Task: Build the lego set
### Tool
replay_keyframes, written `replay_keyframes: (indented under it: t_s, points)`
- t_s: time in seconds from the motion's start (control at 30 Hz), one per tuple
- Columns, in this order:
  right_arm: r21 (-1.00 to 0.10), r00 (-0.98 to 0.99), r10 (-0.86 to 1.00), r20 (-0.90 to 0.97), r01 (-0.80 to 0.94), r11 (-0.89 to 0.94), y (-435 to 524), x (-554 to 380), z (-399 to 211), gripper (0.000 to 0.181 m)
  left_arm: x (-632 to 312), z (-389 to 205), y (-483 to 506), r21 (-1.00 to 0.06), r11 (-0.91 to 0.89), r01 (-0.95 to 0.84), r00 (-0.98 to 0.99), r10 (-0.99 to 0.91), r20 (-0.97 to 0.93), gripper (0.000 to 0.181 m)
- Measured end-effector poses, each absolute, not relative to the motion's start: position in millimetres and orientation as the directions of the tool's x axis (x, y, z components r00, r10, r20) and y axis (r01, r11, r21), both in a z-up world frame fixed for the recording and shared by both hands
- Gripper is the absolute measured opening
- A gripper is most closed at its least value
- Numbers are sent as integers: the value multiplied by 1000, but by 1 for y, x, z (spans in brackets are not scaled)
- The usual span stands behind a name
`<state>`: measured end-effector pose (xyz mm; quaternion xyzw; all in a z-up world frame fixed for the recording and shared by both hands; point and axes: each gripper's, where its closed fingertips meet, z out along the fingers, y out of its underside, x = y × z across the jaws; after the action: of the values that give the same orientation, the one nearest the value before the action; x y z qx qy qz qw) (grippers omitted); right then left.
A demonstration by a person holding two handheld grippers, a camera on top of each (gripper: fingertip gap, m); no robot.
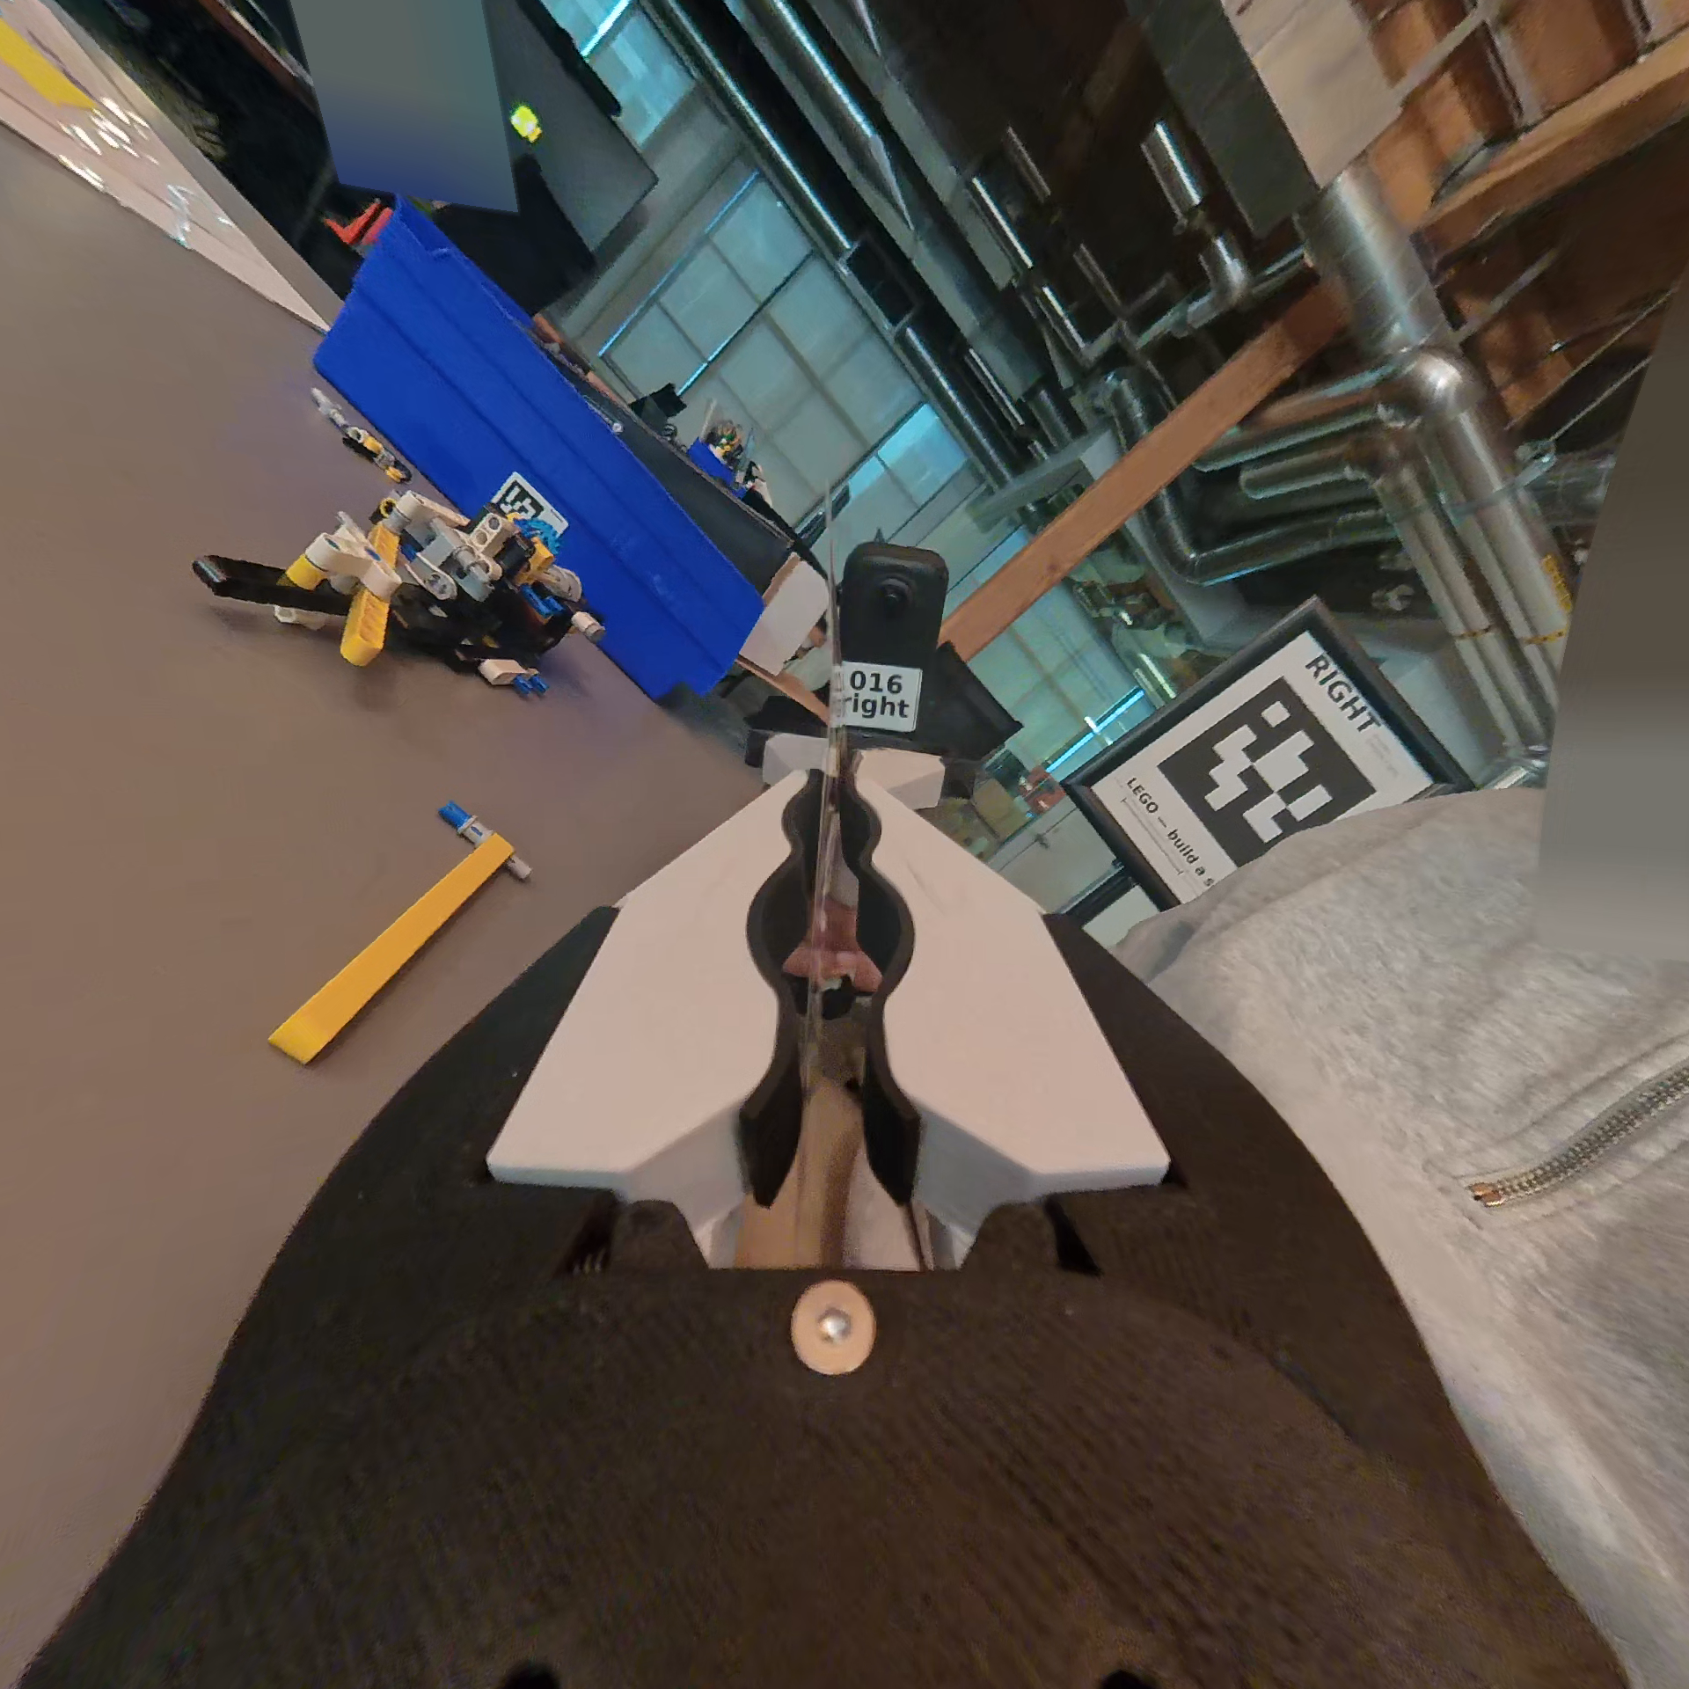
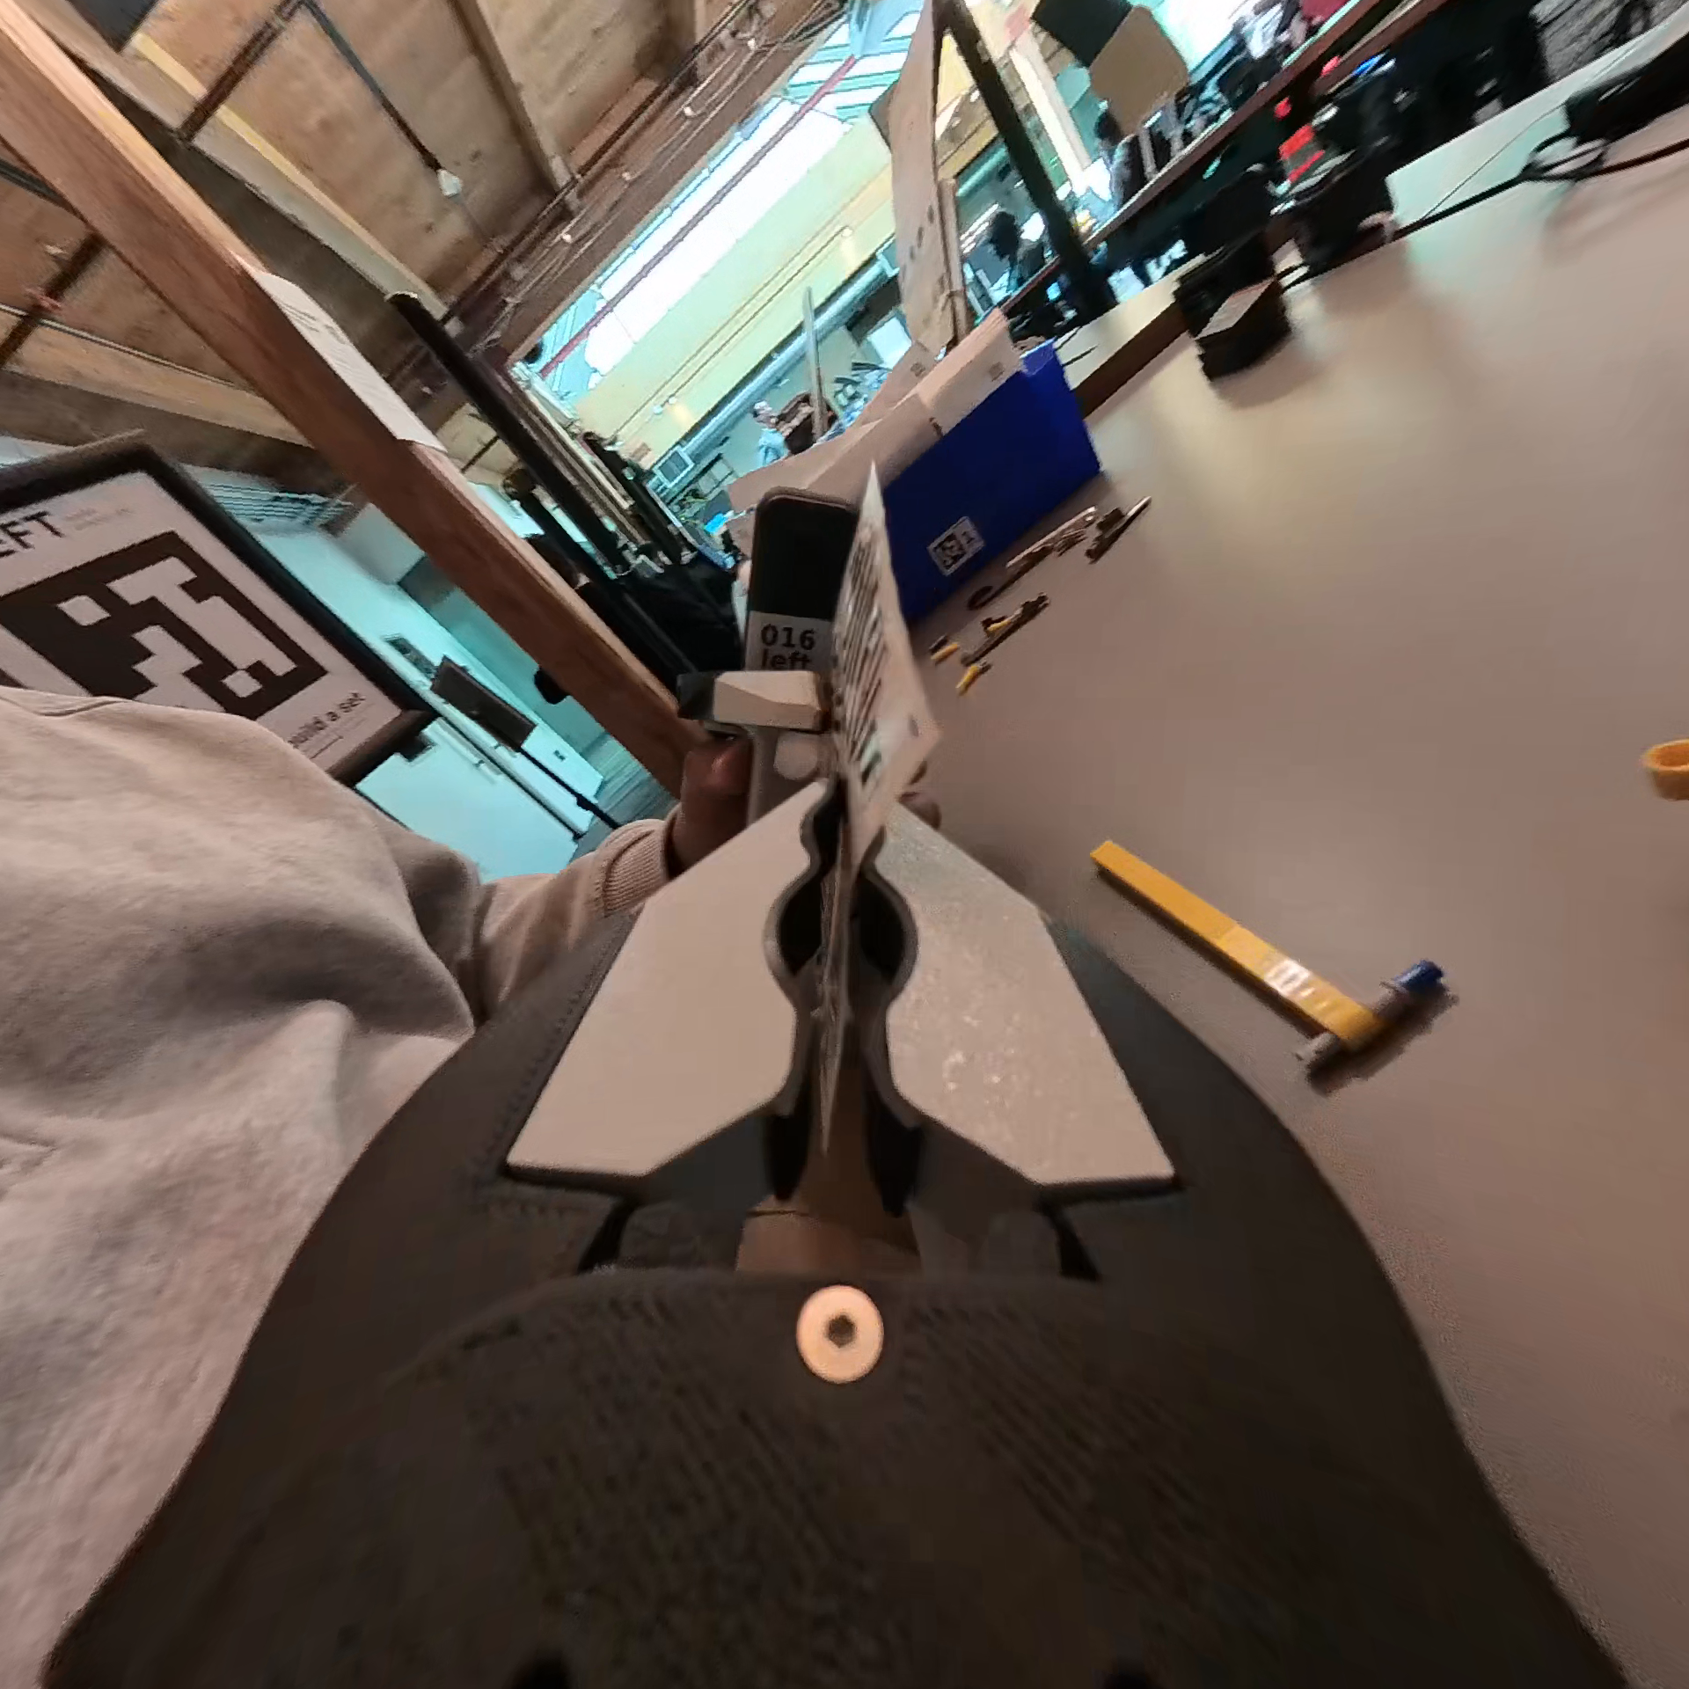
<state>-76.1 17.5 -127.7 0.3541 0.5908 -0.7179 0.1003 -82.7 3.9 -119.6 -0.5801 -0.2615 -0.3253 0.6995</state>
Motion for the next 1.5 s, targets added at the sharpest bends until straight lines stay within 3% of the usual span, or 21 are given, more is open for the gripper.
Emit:
replay_keyframes:
  t_s: [0.03,0.37,0.47,0.53,0.63,0.73,0.83,0.97,1.33,1.5]
  points:
    - [-771,-725,265,-635,574,-277,18,-75,-128,0,-83,-121,4,-650,111,751,660,-142,738,0]
    - [-715,-680,220,-699,663,-220,19,-72,-141,0,-81,-126,4,-662,74,746,665,-124,736,0]
    - [-760,-668,365,-648,593,-265,34,-90,-142,46,-89,-136,5,-637,73,768,641,-59,766,0]
    - [-874,-697,533,-479,437,-214,49,-101,-136,57,-95,-142,5,-580,88,810,585,-38,810,0]
    - [-991,-708,706,9,87,99,54,-99,-120,64,-103,-147,3,-509,111,854,514,-23,857,0]
    - [-901,-644,650,405,-157,406,29,-85,-123,56,-104,-149,3,-483,108,869,487,-22,873,0]
    - [-811,-624,556,550,-238,534,4,-77,-142,53,-99,-150,6,-488,83,869,491,-23,871,0]
    - [-817,-665,552,503,-157,555,-1,-81,-156,53,-90,-147,8,-503,47,863,505,-61,861,0]
    - [-939,-806,562,186,22,342,1,-74,-155,23,-74,-147,12,-618,-42,785,614,-71,786,0]
    - [-959,-838,537,95,67,274,1,-70,-153,19,-69,-146,12,-652,-67,755,646,-93,758,0]
